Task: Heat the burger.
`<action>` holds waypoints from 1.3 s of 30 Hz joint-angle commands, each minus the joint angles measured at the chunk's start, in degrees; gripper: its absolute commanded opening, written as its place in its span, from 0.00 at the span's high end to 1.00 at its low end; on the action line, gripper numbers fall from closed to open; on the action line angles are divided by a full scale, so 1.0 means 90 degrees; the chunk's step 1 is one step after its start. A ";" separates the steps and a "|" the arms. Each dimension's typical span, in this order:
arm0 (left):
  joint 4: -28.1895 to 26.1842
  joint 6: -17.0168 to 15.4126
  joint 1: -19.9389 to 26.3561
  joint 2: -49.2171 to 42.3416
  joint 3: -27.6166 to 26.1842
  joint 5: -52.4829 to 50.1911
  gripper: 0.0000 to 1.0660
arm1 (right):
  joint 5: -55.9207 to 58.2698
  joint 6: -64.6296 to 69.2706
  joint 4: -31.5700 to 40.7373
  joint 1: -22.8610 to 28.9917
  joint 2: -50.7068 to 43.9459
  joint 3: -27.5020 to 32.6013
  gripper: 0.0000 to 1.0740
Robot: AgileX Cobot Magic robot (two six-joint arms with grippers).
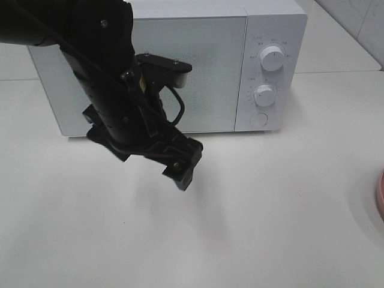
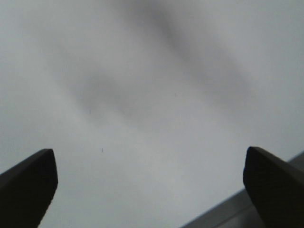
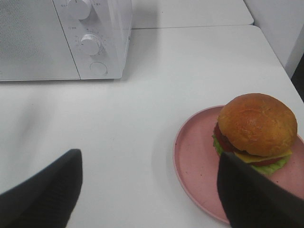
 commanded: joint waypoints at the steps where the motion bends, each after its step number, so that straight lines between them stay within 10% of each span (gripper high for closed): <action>1: -0.0242 -0.0064 -0.0019 -0.0159 -0.0045 0.0853 0.06 | -0.0045 0.0025 0.0000 -0.0038 -0.0178 0.0006 0.31; 13: -0.0439 -0.0127 0.0872 -0.1254 0.0178 0.1770 0.06 | -0.0045 0.0025 0.0000 -0.0038 -0.0178 0.0006 0.31; 29: -0.0497 0.0968 0.5010 -0.5208 0.2521 0.2171 0.06 | -0.0045 0.0025 0.0000 -0.0038 -0.0178 0.0006 0.31; 39: -0.0312 0.1133 0.5271 -0.7538 0.3750 0.1547 0.06 | -0.0045 0.0025 0.0000 -0.0038 -0.0178 0.0006 0.31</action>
